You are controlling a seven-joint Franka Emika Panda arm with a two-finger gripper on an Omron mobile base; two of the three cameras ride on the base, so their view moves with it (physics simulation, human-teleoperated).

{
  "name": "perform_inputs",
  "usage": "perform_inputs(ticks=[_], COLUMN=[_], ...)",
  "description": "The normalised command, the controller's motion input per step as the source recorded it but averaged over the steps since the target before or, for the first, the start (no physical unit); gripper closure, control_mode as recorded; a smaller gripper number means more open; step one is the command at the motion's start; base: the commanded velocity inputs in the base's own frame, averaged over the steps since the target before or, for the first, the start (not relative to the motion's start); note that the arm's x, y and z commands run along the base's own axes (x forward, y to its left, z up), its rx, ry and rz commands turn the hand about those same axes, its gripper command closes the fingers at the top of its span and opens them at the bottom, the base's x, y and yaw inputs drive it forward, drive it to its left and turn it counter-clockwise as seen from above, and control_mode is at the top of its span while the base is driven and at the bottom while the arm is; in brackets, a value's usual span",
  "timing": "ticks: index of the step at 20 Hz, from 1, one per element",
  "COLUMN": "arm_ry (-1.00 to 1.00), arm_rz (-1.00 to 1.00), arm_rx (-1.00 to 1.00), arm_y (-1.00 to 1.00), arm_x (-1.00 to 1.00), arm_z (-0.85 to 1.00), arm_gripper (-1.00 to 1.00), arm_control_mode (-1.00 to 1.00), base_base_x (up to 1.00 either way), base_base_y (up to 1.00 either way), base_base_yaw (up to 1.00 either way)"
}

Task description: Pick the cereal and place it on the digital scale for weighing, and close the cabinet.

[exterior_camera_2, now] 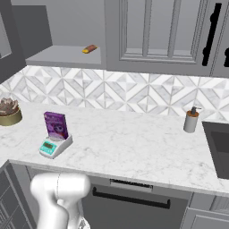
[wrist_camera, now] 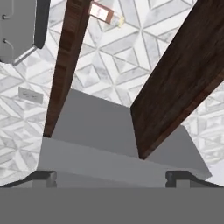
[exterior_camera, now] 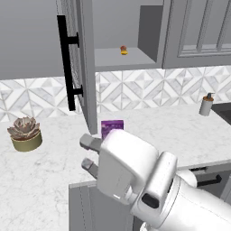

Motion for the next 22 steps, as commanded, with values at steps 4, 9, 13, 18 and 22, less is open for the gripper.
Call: perform_inputs(ticks=[4, 9, 13, 18, 22], arm_ry=[-0.14, -0.10, -0.11, -0.09, -0.19], arm_rz=[-0.04, -0.07, -0.15, -0.29, -0.50], arm_rx=[0.37, 0.37, 0.39, 0.34, 0.26], arm_y=[0.50, 0.00, 0.13, 0.64, 0.99], arm_x=[0.12, 0.04, 0.14, 0.00, -0.46], arm_z=[-0.85, -0.19, -0.13, -0.27, -0.96], arm_gripper=[-1.00, -1.00, -1.00, -1.00, -1.00], arm_control_mode=[-1.00, -1.00, -1.00, -1.00, -1.00], base_base_x=[0.00, 0.00, 0.00, 0.00, 0.00], base_base_y=[0.00, 0.00, 0.00, 0.00, 0.00], base_base_yaw=[0.00, 0.00, 0.00, 0.00, 0.00])
